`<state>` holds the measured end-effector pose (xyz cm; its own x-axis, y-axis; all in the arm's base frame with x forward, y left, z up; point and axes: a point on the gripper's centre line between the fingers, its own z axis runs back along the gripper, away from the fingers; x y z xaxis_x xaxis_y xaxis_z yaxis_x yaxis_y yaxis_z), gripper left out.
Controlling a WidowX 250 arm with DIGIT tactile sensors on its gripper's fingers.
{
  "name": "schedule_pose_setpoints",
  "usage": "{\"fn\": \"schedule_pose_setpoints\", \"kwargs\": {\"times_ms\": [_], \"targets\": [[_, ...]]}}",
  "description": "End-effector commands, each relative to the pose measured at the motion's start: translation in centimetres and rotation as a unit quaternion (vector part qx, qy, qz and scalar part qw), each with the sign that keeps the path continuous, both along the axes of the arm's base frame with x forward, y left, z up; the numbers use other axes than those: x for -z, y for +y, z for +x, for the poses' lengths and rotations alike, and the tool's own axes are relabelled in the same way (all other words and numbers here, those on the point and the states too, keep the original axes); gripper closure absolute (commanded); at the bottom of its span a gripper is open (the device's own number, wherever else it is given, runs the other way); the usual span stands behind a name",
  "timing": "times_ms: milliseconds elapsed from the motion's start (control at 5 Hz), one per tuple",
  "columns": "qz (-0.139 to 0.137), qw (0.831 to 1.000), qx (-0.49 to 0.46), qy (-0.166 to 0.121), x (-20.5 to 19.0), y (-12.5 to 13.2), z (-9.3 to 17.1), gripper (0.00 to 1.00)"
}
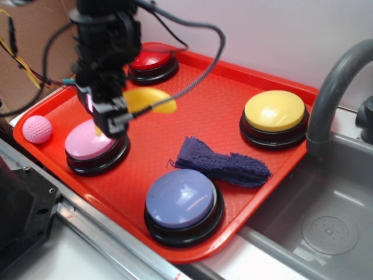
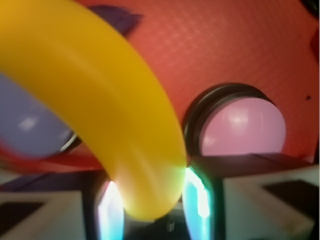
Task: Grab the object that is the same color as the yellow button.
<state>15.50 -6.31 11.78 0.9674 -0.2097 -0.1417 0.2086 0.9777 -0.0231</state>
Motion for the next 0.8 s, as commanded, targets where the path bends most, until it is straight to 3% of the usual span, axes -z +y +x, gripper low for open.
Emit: {"fn": "schedule_pose_setpoints", "kwargs": {"times_ms": [0, 400, 600], "targets": [[-0.02, 0.996, 0.004, -0.084, -10.4, 1.8, -0.2, 1.0], [-0.03, 0.987, -0.048, -0.149, -19.1, 6.6, 1.1, 1.0], [-0.01, 0.989, -0.045, -0.141, -18.2, 8.0, 0.7, 1.0]]}}
